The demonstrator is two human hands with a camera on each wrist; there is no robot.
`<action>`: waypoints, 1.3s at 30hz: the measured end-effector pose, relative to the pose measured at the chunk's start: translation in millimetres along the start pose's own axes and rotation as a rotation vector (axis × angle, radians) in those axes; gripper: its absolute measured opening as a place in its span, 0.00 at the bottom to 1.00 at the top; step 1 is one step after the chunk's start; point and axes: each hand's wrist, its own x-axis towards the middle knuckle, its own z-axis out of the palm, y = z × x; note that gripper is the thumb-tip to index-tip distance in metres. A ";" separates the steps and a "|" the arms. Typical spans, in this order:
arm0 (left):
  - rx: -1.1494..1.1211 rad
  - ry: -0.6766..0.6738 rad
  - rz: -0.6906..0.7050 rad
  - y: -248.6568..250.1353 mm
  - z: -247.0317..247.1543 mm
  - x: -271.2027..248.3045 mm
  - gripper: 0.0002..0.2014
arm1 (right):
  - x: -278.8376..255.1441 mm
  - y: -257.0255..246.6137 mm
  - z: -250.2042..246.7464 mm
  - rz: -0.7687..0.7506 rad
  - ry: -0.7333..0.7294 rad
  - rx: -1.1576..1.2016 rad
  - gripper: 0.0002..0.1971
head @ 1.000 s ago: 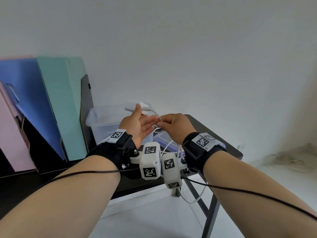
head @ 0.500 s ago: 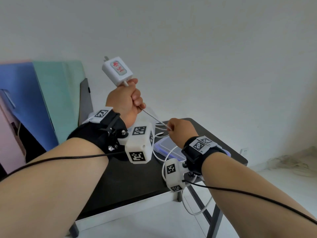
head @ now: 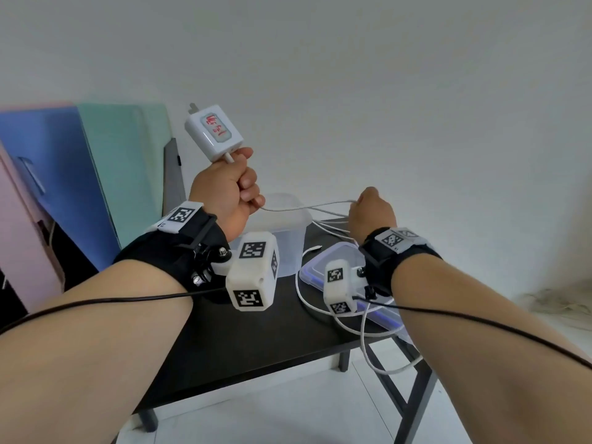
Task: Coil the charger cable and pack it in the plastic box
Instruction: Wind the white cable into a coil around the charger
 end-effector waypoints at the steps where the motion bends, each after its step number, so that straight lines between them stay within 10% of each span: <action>1: 0.005 0.007 -0.014 -4.3 -0.3 -0.8 0.09 | 1.2 -0.8 -0.9 0.033 -0.006 0.069 0.07; 14: 0.208 -0.042 -0.161 -28.0 -4.9 -6.7 0.05 | -5.2 -37.5 -46.2 -0.247 0.152 0.421 0.08; 23: 0.210 -0.141 -0.103 -23.2 -3.1 -27.2 0.36 | -34.7 -77.5 -51.4 -0.486 0.012 0.252 0.05; 30: 0.343 -0.169 -0.087 -22.8 -8.4 -38.3 0.08 | -52.4 -93.2 -44.0 -0.483 -0.054 0.199 0.02; 39: 0.379 -0.084 -0.097 -19.7 -11.3 -47.2 0.09 | -60.3 -103.8 -46.2 -0.326 -0.057 0.476 0.05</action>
